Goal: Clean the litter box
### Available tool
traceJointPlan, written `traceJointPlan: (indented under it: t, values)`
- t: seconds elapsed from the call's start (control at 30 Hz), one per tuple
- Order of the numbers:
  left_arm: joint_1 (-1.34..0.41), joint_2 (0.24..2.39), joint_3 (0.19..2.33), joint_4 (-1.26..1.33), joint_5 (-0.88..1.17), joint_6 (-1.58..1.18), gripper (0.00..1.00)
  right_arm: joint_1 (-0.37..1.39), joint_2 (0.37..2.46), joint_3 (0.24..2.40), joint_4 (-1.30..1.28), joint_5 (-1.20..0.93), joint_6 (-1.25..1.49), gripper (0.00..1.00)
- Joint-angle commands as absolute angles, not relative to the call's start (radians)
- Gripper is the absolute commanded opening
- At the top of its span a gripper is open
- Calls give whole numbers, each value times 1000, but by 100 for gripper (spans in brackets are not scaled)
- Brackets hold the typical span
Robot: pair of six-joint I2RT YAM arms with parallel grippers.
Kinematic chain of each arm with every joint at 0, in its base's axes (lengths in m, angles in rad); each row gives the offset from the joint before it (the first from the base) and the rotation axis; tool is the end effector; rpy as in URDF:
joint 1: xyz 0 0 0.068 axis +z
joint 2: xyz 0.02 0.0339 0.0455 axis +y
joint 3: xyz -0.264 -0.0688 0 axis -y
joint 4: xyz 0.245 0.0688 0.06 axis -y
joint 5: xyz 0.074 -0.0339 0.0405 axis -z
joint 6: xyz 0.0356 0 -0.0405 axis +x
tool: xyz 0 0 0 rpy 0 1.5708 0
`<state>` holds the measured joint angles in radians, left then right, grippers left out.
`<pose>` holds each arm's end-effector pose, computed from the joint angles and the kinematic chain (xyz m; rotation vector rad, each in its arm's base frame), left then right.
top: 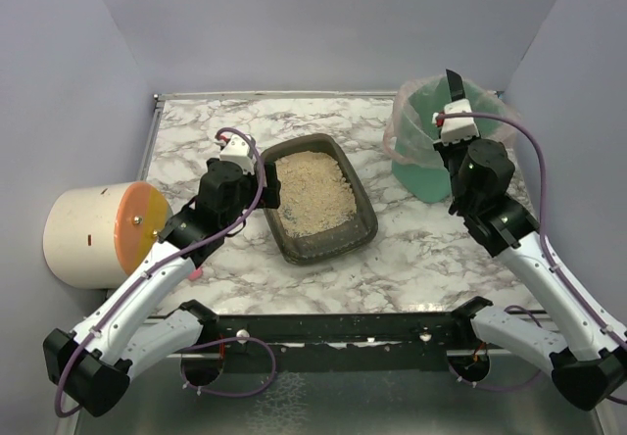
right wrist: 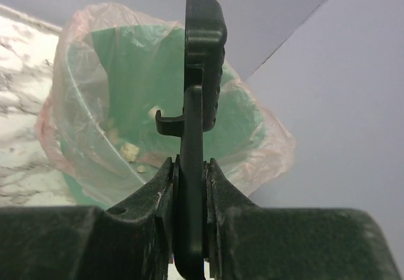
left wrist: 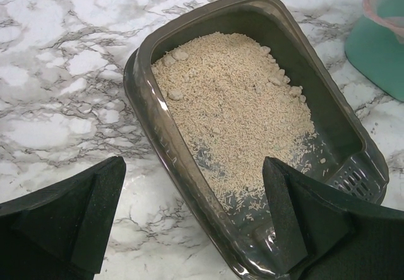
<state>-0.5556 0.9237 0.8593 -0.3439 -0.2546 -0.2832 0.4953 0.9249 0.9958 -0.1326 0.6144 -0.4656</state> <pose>0.1821 -0.1025 0.3252 0.1034 1.9744 -0.2967 0.1893 0.0790 0.3952 -0.3111 1.6127 -0.4773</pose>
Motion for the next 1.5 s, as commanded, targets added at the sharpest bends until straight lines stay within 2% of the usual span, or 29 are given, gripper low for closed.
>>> traceJointPlan:
  t: [0.0, 0.23, 0.53, 0.83, 1.13, 1.47]
  values:
    - [-574, 899, 850, -339, -255, -274, 99, 492, 995, 1077, -221, 618, -637, 1]
    - [-585, 876, 850, -345, -270, -268, 99, 492, 1032, 1165, -284, 646, -643, 1]
    - [-589, 873, 848, -346, -271, -270, 99, 492, 1017, 1320, -380, 423, -306, 1]
    - [-589, 888, 847, -344, -273, -273, 99, 492, 1077, 1437, -496, 89, 31, 1]
    - [-584, 943, 856, -342, -287, -274, 99, 492, 1081, 1324, -425, -268, 159, 1]
    - [-578, 1024, 871, -342, -310, -297, 99, 492, 1132, 1148, -370, -387, 422, 1]
